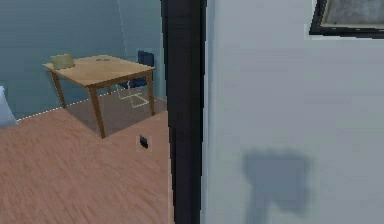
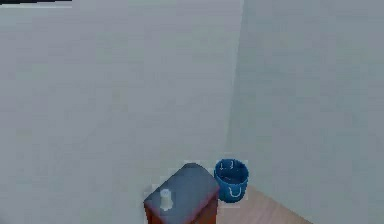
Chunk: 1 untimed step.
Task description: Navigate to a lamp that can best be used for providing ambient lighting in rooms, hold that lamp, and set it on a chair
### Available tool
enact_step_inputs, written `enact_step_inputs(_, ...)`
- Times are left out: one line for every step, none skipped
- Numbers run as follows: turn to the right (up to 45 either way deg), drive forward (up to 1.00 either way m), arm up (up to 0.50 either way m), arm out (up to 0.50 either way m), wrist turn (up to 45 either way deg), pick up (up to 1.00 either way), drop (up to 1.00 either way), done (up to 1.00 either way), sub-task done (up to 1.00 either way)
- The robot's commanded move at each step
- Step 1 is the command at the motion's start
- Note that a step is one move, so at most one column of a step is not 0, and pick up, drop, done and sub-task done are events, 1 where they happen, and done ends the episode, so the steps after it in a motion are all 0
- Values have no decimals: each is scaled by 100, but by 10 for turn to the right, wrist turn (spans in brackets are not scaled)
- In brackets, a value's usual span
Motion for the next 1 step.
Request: enact_step_inputs(0, 0, 16, 0, 0, 0, 0, 0, 0)
